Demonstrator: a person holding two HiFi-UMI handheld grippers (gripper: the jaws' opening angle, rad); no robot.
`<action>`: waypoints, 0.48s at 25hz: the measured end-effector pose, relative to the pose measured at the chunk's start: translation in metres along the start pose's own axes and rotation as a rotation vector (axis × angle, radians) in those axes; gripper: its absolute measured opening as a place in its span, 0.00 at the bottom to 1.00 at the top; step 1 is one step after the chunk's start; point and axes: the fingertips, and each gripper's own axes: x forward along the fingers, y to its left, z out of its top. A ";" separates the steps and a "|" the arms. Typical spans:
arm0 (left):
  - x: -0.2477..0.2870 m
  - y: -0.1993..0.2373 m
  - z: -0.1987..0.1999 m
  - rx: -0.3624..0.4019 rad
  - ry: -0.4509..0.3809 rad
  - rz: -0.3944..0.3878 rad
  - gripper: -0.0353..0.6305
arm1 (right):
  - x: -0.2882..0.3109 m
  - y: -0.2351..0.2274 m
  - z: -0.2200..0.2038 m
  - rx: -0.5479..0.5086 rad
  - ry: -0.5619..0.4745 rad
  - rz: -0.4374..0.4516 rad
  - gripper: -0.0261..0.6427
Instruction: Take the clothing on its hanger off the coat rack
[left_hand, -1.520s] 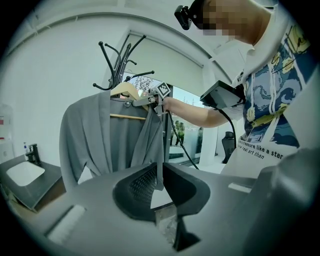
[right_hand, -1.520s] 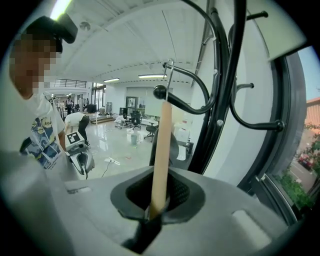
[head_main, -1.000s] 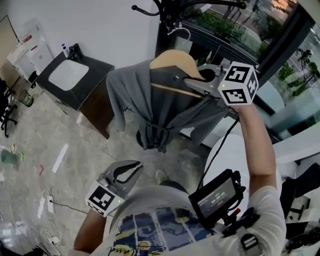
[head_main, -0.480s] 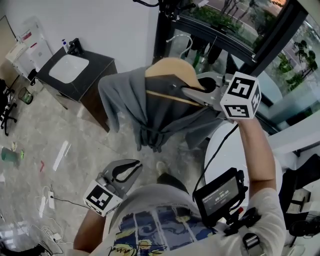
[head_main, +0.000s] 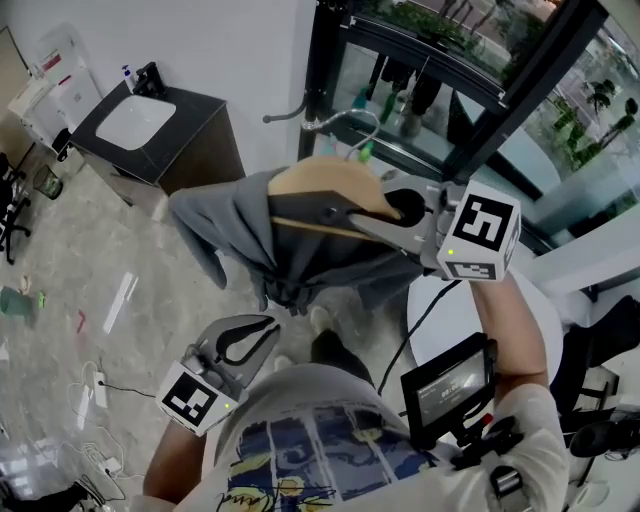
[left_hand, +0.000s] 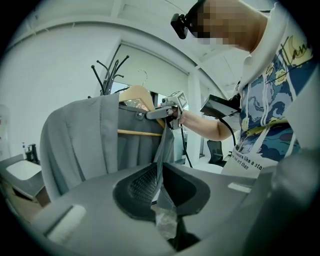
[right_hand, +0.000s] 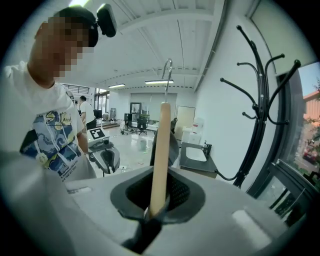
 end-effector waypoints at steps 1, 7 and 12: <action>-0.002 -0.004 0.002 0.004 -0.004 -0.003 0.11 | 0.001 0.008 -0.001 -0.001 -0.001 0.009 0.07; -0.018 -0.027 0.010 0.025 -0.034 -0.029 0.11 | 0.010 0.054 -0.014 0.020 -0.003 0.053 0.07; -0.028 -0.036 0.007 0.034 -0.034 -0.043 0.11 | 0.016 0.083 -0.031 0.038 -0.002 0.084 0.07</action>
